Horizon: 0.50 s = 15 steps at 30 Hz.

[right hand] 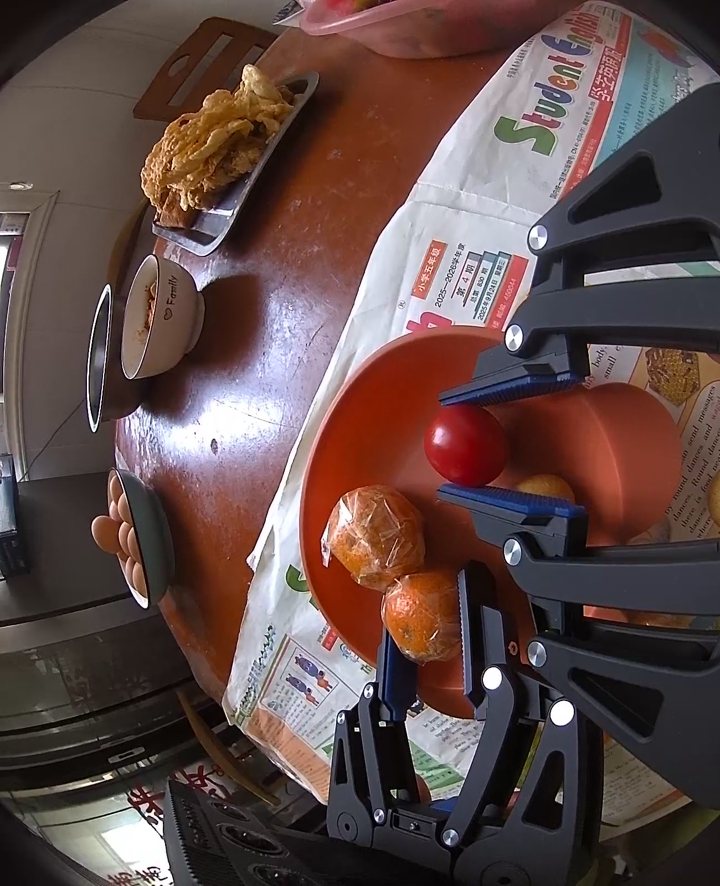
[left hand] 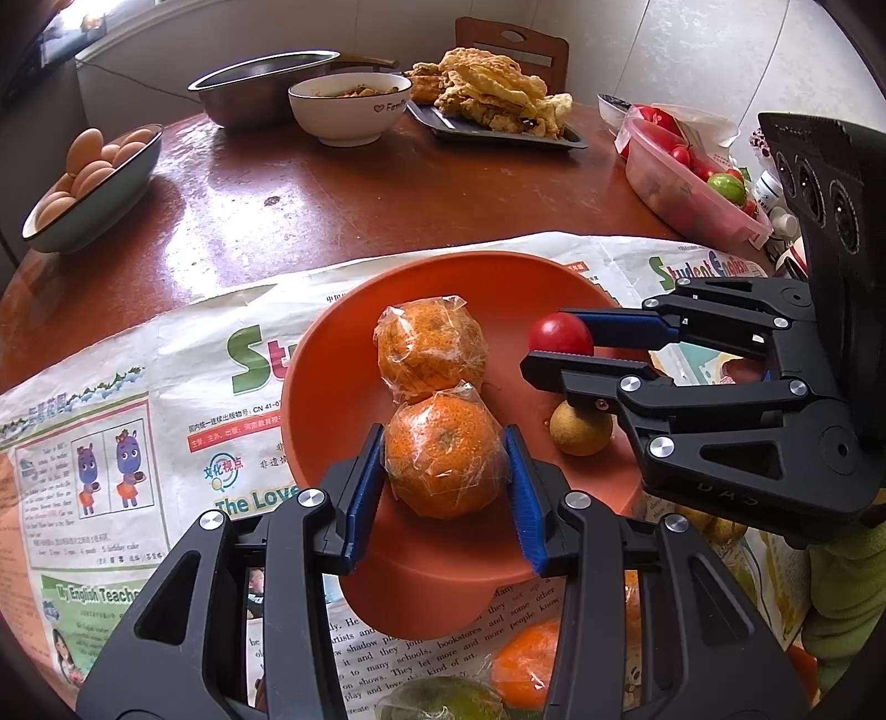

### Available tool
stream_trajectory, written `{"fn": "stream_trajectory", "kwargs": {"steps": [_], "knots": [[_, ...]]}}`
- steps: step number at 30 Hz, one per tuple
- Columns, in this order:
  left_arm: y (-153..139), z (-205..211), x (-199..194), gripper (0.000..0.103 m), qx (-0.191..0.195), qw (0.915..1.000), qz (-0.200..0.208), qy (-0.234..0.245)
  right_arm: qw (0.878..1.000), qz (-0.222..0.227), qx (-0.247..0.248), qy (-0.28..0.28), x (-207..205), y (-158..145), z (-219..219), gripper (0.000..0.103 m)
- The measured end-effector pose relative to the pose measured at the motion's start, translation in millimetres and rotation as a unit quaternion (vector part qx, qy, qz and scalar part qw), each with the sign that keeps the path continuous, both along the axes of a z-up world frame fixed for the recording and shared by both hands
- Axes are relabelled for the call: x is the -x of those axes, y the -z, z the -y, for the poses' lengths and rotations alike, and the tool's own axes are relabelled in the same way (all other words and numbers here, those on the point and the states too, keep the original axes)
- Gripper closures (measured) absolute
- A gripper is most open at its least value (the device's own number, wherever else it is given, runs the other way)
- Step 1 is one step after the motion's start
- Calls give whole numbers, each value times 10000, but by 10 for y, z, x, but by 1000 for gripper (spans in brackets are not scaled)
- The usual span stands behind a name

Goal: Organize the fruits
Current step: 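Carry the bagged mandarin with left gripper while right gripper carries the tomato over the bowl, then open right gripper to drop the tomato while left gripper releases the mandarin into the bowl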

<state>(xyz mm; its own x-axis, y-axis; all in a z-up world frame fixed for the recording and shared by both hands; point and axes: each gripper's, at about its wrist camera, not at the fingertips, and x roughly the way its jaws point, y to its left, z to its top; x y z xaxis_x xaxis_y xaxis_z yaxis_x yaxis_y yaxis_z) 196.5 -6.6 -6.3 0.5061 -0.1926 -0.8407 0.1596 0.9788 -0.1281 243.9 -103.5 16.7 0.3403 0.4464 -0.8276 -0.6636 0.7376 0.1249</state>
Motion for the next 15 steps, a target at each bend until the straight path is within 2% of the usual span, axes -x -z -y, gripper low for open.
{"fn": "stream_trajectory", "kwargs": {"steps": [4, 15], "knots": [[1, 10, 1, 69, 7, 10000, -5, 4, 10000, 53, -45, 13, 19, -46, 11, 67], [-7, 5, 9, 69, 14, 10000, -16, -8, 9994, 184, -196, 208, 25, -197, 156, 61]]}}
